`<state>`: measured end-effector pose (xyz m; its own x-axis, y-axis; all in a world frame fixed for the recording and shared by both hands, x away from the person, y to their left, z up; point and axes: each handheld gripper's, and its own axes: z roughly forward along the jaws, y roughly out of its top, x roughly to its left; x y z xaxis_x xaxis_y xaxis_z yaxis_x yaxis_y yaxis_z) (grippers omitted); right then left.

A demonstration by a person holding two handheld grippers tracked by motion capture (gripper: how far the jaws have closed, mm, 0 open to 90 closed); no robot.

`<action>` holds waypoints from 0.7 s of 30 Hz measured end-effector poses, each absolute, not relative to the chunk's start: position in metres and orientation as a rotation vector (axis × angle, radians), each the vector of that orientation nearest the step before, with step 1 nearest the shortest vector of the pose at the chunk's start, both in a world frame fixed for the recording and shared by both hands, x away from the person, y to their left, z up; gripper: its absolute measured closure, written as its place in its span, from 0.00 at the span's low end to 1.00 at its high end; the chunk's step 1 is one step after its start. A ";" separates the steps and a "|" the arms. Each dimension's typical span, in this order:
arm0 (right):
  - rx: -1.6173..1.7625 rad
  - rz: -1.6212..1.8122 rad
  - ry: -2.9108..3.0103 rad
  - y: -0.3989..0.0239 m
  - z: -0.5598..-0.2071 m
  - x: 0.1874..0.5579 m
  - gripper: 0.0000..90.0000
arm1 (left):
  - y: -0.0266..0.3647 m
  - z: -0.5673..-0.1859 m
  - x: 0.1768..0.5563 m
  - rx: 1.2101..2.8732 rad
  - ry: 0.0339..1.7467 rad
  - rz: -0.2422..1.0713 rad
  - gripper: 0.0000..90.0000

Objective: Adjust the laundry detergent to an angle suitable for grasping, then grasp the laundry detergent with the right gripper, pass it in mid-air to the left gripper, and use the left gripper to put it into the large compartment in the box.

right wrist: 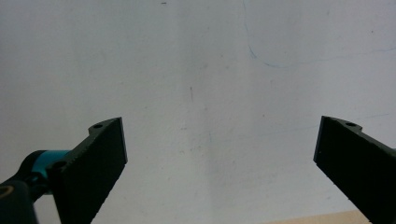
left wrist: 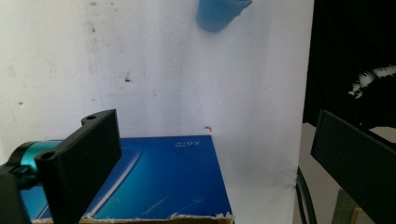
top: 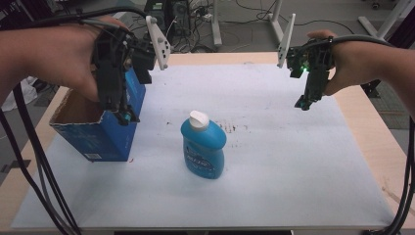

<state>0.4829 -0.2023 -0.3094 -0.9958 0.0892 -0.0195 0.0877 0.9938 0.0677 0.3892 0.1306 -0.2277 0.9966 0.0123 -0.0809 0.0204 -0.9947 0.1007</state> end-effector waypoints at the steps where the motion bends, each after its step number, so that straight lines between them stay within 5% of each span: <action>1: 0.142 0.100 3.115 -0.202 -0.310 0.483 0.02 | 0.131 -0.227 0.389 3.037 0.030 -0.115 0.02; 21: 0.153 0.093 3.090 -0.200 -0.304 0.471 0.02 | 0.131 -0.239 0.388 3.049 -0.002 -0.106 0.02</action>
<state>0.4710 -0.2005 -0.3038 -0.9940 0.0998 -0.0437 0.0969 0.9933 0.0625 0.3880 0.1307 -0.2386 0.9976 -0.0047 -0.0694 0.0016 -0.9959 0.0908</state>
